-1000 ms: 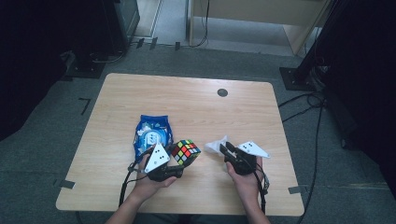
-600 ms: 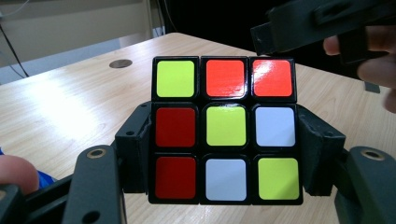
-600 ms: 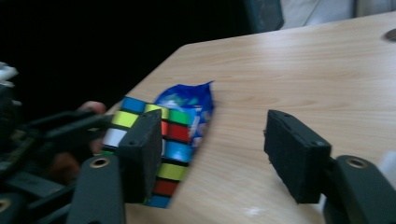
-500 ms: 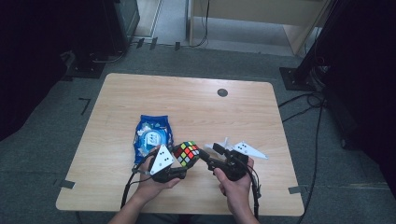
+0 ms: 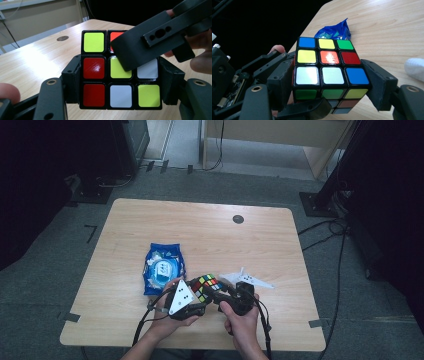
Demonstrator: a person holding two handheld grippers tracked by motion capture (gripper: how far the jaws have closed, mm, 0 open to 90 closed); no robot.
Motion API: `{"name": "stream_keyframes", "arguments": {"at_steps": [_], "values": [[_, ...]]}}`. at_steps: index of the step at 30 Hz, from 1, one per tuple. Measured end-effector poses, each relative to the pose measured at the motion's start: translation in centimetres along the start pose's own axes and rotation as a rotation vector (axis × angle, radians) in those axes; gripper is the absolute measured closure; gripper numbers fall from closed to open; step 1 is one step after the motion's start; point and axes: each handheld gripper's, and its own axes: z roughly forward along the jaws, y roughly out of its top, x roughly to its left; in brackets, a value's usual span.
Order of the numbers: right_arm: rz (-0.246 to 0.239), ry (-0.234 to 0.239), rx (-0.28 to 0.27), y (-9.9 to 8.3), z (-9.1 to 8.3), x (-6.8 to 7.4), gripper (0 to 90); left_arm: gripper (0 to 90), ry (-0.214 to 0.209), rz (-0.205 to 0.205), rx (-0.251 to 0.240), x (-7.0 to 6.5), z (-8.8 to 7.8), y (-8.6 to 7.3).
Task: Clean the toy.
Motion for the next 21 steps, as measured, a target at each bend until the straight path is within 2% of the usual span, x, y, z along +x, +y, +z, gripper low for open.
{"name": "stream_keyframes", "arguments": {"at_steps": [3, 6, 8, 11, 13, 15, 17, 21], "values": [[0.026, 0.016, -0.003, 0.1, -0.2, -0.1, 34.7, 34.1, -0.009, -0.013, -0.001, 0.2, 0.0, -0.1], [-0.004, -0.01, 0.008, 0.2, -0.2, -0.1, 34.8, 33.9, -0.016, -0.011, 0.013, 0.2, 0.3, -0.2], [0.001, -0.011, 0.019, 0.3, -0.2, -0.2, 34.8, 33.8, -0.023, -0.008, 0.023, 0.2, 0.3, -0.2], [-0.003, -0.019, 0.018, 0.7, -0.6, -0.4, 34.8, 33.1, -0.04, 0.01, 0.025, 0.3, 0.2, -0.3], [-0.017, -0.03, 0.006, 1.3, -1.1, -0.5, 34.8, 32.9, -0.064, 0.031, 0.026, 0.5, 0.1, -0.5], [-0.011, -0.027, -0.005, 2.1, -1.9, -0.8, 34.8, 31.8, -0.075, 0.056, 0.032, 0.7, -0.1, -0.7], [-0.012, -0.013, -0.005, 2.8, -2.5, -1.1, 34.7, 34.4, -0.044, 0.083, 0.043, 0.9, -0.1, -0.9], [-0.017, 0.009, 0.039, 3.2, -2.8, -1.2, 34.7, 36.9, -0.022, 0.096, 0.055, 1.2, 0.0, -1.1]]}}
